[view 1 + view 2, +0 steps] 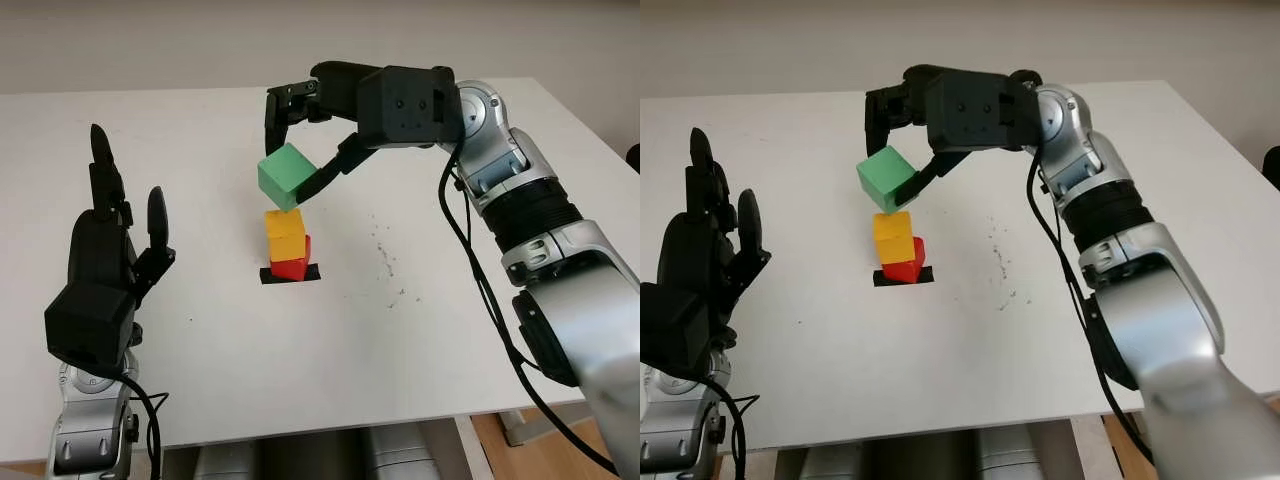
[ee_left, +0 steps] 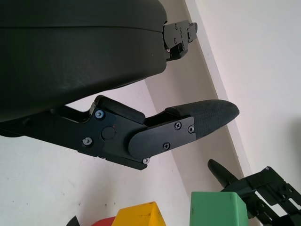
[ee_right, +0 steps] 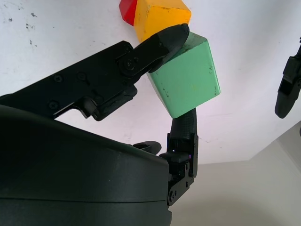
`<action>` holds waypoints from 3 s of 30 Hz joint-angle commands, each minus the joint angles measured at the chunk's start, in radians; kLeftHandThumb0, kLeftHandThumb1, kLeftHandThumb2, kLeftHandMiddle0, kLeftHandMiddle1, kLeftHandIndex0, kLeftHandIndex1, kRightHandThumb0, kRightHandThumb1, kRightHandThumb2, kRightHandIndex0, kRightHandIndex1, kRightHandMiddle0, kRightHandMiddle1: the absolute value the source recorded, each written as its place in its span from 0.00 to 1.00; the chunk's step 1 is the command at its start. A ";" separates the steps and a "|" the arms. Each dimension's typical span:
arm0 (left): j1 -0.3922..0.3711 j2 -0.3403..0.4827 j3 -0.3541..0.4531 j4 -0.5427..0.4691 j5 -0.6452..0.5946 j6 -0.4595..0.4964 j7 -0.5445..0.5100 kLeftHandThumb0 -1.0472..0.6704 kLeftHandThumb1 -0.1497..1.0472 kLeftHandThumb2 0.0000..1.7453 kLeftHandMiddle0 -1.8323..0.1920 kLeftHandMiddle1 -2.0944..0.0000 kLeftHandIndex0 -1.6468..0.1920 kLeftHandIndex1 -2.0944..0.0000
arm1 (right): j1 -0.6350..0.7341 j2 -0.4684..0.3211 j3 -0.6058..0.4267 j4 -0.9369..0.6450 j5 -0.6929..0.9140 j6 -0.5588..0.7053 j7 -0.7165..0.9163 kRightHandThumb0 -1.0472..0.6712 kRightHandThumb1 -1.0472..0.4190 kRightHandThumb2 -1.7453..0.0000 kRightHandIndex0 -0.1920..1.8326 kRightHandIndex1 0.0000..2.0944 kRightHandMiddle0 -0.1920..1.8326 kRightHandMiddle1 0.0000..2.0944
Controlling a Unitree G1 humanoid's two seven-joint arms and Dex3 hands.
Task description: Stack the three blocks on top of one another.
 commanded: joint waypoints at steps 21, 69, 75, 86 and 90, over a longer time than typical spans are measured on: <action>0.027 0.010 0.001 -0.005 0.018 -0.026 0.004 0.15 1.00 0.39 1.00 1.00 1.00 1.00 | -0.015 0.045 0.009 0.118 -0.020 0.010 -0.032 0.34 0.10 0.97 0.27 0.03 0.26 0.83; 0.041 -0.003 -0.020 -0.021 0.044 -0.008 0.001 0.15 1.00 0.38 1.00 1.00 1.00 1.00 | 0.015 0.058 0.036 0.133 -0.037 0.028 -0.017 0.33 0.08 0.97 0.27 0.03 0.27 0.76; 0.042 -0.005 -0.022 -0.019 0.045 -0.009 0.004 0.15 1.00 0.37 1.00 1.00 1.00 1.00 | 0.008 0.059 0.033 0.134 -0.035 0.048 0.018 0.29 0.08 0.97 0.21 0.01 0.18 0.61; 0.041 -0.009 -0.023 -0.017 0.041 -0.007 0.006 0.15 1.00 0.37 1.00 1.00 1.00 1.00 | 0.007 0.046 0.013 0.109 -0.016 0.055 0.056 0.16 0.08 0.97 0.07 0.01 0.07 0.07; 0.044 -0.004 -0.023 -0.017 0.040 -0.004 0.000 0.15 1.00 0.37 1.00 1.00 1.00 1.00 | 0.013 0.035 -0.011 0.067 0.023 0.072 0.086 0.16 0.08 0.97 0.01 0.00 0.01 0.01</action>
